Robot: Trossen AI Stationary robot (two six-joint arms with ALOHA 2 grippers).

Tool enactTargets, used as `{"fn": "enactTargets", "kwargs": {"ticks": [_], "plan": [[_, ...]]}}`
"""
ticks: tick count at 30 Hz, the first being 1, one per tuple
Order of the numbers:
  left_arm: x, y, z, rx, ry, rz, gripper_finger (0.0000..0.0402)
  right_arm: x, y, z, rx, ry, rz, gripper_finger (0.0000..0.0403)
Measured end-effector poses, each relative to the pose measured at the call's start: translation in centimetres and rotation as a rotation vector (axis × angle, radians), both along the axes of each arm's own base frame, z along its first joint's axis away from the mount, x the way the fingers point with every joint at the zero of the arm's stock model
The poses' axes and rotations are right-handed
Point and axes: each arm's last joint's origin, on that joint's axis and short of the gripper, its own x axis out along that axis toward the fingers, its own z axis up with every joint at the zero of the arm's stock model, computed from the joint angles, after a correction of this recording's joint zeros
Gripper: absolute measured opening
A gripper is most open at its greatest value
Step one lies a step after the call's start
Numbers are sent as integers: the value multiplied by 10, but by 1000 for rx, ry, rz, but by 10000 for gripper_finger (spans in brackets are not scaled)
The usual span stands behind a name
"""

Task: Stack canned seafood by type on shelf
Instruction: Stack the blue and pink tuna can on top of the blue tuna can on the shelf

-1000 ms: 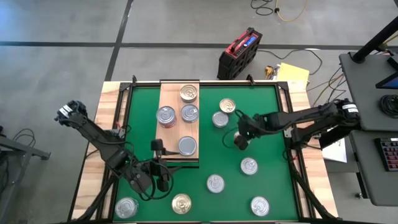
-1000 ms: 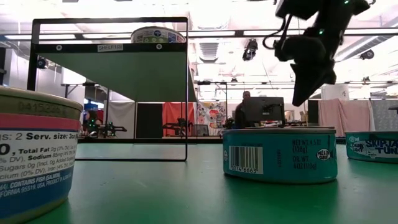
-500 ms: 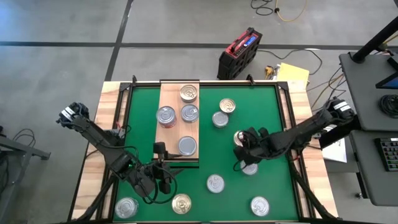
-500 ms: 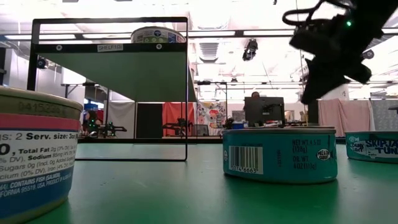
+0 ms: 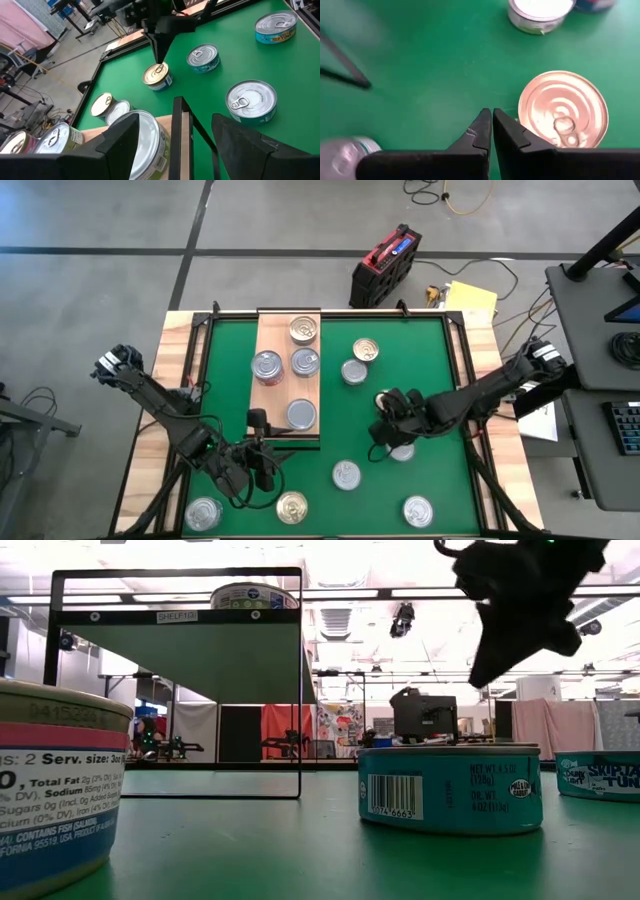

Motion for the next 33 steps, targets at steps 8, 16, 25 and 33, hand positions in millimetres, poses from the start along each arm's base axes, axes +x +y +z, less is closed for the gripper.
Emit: {"fn": "enactTargets", "kwargs": {"ticks": [8, 16, 25, 33], "plan": [[1, 0, 1, 15, -1, -4, 233, 13, -15, -10, 149, -2, -227, 9], [0, 1, 0, 39, 12, -13, 233, 9, -25, -19, 144, 92, -359, 9], [0, 2, -1, 59, 28, -17, 233, 15, -23, -39, 123, 143, -418, 9], [0, 2, -1, 61, 30, -18, 233, 25, -18, -49, 158, 203, -403, 9]]}}
